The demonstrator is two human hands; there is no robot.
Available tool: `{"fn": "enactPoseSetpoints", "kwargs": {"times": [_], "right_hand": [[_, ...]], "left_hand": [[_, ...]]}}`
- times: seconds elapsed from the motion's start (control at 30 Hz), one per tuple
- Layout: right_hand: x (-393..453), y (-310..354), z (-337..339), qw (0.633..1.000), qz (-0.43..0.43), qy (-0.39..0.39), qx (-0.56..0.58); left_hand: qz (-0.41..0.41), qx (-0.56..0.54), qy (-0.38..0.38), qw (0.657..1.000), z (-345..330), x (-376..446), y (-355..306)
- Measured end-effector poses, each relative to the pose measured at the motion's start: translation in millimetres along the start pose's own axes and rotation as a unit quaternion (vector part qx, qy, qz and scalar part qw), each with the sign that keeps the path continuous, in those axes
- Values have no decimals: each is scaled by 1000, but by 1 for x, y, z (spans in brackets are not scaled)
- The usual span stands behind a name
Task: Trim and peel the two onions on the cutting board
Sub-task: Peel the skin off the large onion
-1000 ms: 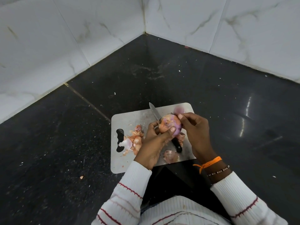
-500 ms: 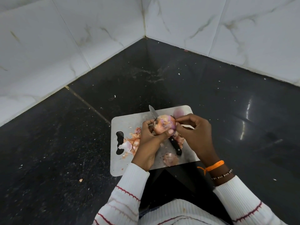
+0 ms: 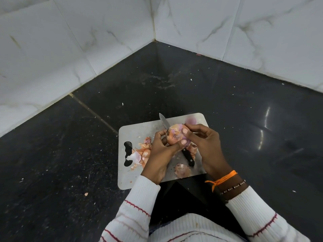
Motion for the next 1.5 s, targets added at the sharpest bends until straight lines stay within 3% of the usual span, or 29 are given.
{"fn": "enactPoseSetpoints", "kwargs": {"times": [0.4,0.67,0.8,1.2,1.5], "right_hand": [[5,3,1,998,33,-52,7],[10,9,12,981,86,12,-175],[9,11,9,981,77,72,-166],[6,16,8,968,133,45,-206],[6,20,9,956,178,41,-230]], "left_hand": [[-10,-2,-15,1000,-3,4,3],[-25,23,-63,997,3,8,2],[-14,34,-78,996,5,6,1],[-49,98,-93,990,7,-1,-11],[-10,68,-63,996,5,2,-4]]}}
Point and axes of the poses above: each hand's wrist, its own x-axis towards the middle knuckle, its own z-axis out of the back of the hand, y = z × x, the point moved 5 cm from there along x, towards the middle knuckle, and after that the axes turned 13 degrees about x, right-handed, at the moved point
